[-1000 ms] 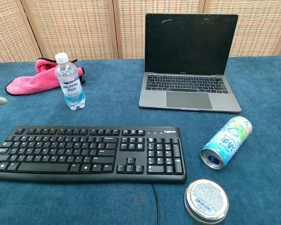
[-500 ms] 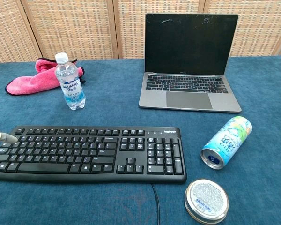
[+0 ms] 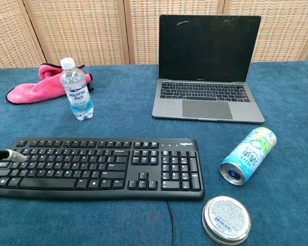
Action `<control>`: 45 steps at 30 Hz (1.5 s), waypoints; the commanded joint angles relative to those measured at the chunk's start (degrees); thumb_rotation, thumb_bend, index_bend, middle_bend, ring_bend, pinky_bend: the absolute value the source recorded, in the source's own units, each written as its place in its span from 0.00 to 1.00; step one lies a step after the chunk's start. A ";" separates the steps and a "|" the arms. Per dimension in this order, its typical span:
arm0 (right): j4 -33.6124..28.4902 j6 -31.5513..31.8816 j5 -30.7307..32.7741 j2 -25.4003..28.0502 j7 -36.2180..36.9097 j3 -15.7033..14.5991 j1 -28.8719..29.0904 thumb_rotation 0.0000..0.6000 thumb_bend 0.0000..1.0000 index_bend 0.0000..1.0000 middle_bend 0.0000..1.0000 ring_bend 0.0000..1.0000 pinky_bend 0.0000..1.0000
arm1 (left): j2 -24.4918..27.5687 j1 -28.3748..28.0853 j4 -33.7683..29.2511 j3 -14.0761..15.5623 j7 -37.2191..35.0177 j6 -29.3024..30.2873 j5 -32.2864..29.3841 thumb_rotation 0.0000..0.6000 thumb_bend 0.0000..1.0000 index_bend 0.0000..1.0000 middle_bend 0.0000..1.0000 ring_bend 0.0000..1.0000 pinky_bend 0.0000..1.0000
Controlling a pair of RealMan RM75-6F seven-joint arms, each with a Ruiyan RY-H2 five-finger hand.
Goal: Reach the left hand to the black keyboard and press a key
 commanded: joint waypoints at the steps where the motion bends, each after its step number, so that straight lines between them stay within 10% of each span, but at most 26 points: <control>1: 0.04 0.00 0.03 0.01 0.09 0.01 0.00 1.00 0.03 0.00 0.00 0.00 0.00 | -0.83 -0.74 0.51 0.41 -0.02 0.07 -0.78 1.00 0.76 0.00 0.64 0.61 0.34; 32: 0.15 0.57 -0.66 0.04 0.49 -0.07 -0.14 1.00 0.03 0.00 0.00 0.00 0.00 | -3.60 -6.00 2.59 4.26 -2.30 1.37 -4.42 1.00 0.78 0.00 0.64 0.61 0.34; 42: 0.15 0.55 -0.71 0.00 0.35 -0.09 -0.14 1.00 0.03 0.00 0.00 0.00 0.00 | -0.49 -3.29 -1.23 2.77 -8.72 5.56 5.26 1.00 0.72 0.00 0.64 0.60 0.34; 45: 0.19 0.37 -0.59 -0.03 0.28 -0.13 -0.12 1.00 0.02 0.00 0.00 0.00 0.00 | 0.93 -0.53 -2.73 2.05 -12.44 9.30 12.34 1.00 0.63 0.00 0.49 0.49 0.34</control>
